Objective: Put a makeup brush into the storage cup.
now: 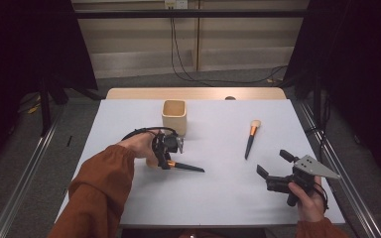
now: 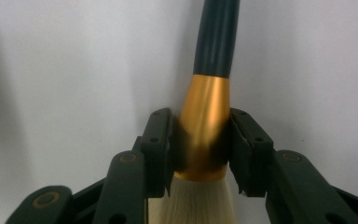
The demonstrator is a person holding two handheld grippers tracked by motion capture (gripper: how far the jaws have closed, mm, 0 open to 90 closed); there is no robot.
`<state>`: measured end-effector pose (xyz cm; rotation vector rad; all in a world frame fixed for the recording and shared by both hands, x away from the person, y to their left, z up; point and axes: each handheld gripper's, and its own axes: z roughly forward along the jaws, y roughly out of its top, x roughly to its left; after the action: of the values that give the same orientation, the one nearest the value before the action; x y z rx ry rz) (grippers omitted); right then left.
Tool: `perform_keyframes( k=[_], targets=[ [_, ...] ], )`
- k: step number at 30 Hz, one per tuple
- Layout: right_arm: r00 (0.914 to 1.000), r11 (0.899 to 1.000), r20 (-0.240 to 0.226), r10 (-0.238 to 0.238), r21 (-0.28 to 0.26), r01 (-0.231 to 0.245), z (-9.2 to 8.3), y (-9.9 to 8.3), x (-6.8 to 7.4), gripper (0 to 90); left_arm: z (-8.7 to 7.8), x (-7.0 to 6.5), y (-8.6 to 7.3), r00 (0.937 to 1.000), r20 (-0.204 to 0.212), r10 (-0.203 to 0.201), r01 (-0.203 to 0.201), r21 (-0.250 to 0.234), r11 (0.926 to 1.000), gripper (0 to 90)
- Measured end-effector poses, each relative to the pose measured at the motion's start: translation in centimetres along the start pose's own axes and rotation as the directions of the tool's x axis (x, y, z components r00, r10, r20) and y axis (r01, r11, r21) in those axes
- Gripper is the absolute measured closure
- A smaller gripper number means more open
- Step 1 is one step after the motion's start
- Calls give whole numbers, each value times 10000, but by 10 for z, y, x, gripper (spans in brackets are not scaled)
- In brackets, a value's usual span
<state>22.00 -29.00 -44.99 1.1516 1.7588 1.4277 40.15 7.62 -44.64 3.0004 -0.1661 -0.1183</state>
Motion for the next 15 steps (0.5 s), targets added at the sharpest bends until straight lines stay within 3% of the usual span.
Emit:
perform_keyframes(
  k=[8,11,12,14,15],
  targets=[
    [10000,10000,14,20,-5,-20,0,0,0,0,-1,3,0,9964,122,-843,843,-9,9964,626],
    [10000,10000,6,24,6,-24,0,0,0,0,-2,5,-1,9923,252,-1210,1213,-125,9925,628],
    [10000,10000,1,18,6,-18,0,0,0,0,-2,6,-2,9886,453,-1434,1442,-162,9894,628],
    [10000,10000,10,35,8,-35,0,0,0,0,-3,6,-3,9841,463,-1715,1729,-264,9846,628],
    [10000,10000,10,35,8,-35,0,0,0,0,-4,8,-4,9842,489,-1699,1712,-235,9850,628]
  ],
)
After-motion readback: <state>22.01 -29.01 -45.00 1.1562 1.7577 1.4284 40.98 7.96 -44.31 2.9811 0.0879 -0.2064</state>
